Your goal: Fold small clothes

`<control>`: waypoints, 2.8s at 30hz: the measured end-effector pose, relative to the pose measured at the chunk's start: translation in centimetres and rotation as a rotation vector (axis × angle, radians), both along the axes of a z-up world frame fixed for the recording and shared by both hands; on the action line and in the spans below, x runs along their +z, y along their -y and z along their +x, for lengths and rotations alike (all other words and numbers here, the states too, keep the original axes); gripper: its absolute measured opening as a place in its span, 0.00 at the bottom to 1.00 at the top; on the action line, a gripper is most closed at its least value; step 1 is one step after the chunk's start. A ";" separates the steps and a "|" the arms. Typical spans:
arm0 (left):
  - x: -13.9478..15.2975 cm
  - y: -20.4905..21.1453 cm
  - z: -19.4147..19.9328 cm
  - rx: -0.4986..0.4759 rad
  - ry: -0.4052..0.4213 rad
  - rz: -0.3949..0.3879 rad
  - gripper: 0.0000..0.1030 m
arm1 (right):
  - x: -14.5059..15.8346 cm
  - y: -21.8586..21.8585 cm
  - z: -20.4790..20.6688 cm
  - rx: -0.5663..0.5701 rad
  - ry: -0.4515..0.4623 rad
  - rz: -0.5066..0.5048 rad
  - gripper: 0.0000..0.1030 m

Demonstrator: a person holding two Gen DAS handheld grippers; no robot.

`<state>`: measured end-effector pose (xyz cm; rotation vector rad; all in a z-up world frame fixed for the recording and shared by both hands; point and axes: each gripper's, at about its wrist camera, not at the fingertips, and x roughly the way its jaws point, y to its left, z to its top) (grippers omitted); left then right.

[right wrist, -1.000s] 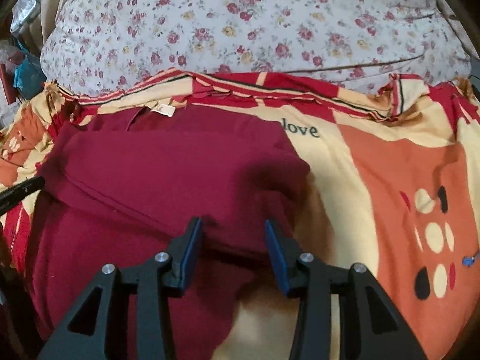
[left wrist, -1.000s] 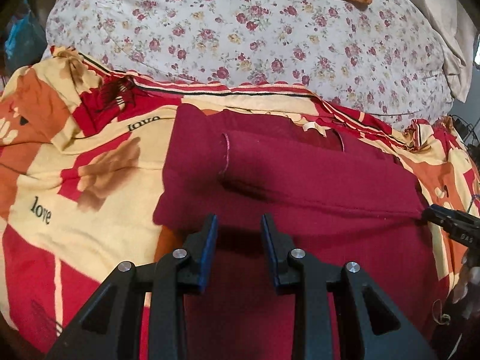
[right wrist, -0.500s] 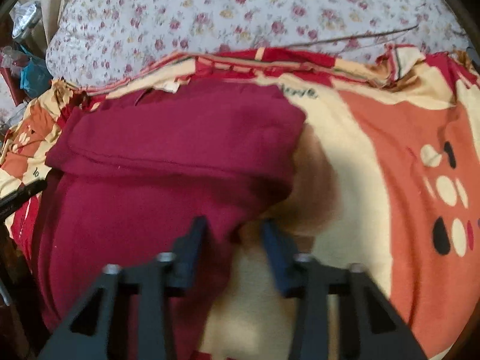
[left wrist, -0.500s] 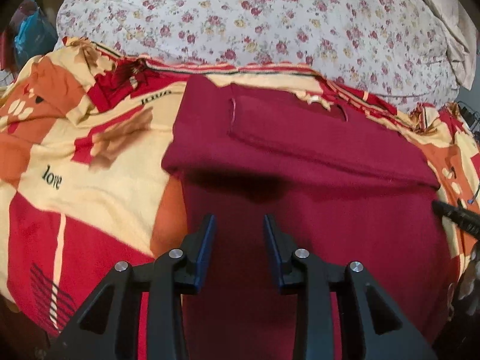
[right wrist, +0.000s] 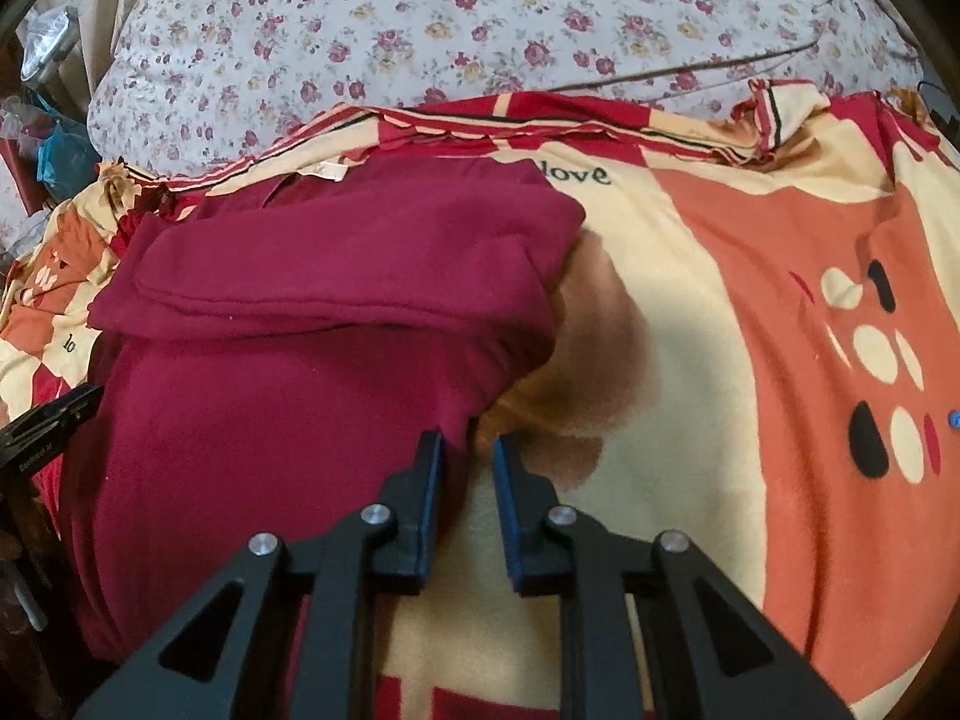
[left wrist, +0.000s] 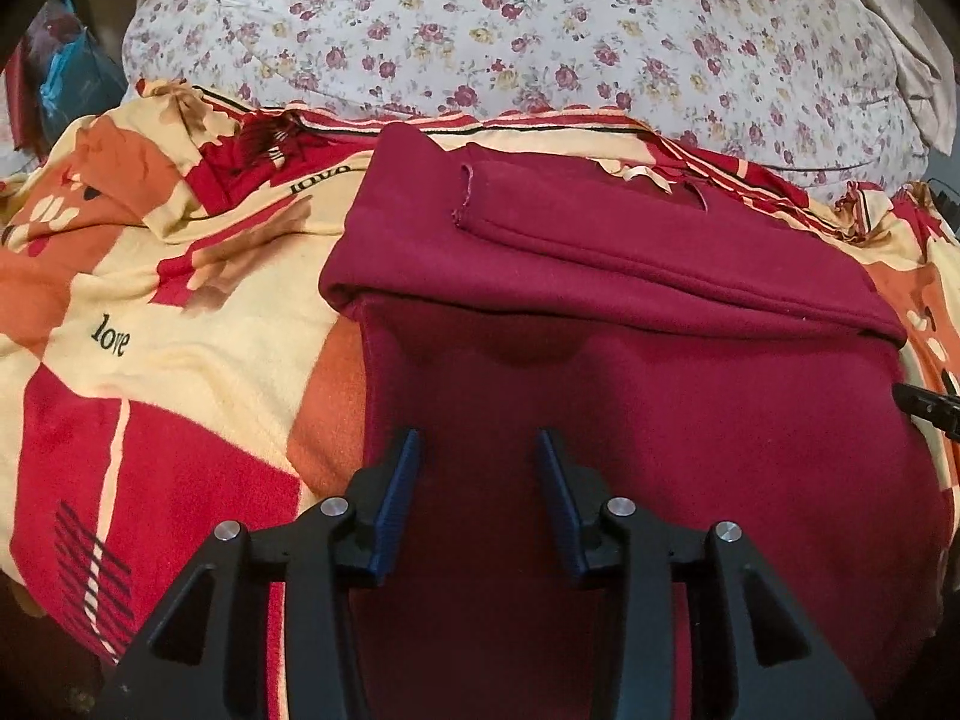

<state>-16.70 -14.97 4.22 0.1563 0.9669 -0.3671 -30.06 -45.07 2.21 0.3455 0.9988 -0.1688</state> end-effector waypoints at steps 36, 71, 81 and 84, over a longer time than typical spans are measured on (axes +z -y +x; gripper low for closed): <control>4.0 -2.4 -5.4 0.019 0.081 0.045 0.23 | 4.4 -2.0 -5.2 0.075 0.017 -0.007 0.36; -1.5 -10.3 -12.8 0.035 -0.233 0.031 0.23 | -1.8 -12.9 -11.4 0.390 -0.210 -0.029 0.24; -2.7 -10.4 -13.4 0.003 -0.334 0.033 0.23 | -2.3 -11.9 -11.2 0.391 -0.207 0.035 0.24; -3.1 -9.9 -13.3 -0.014 -0.350 0.045 0.23 | -2.8 -11.6 -11.4 0.385 -0.210 0.095 0.29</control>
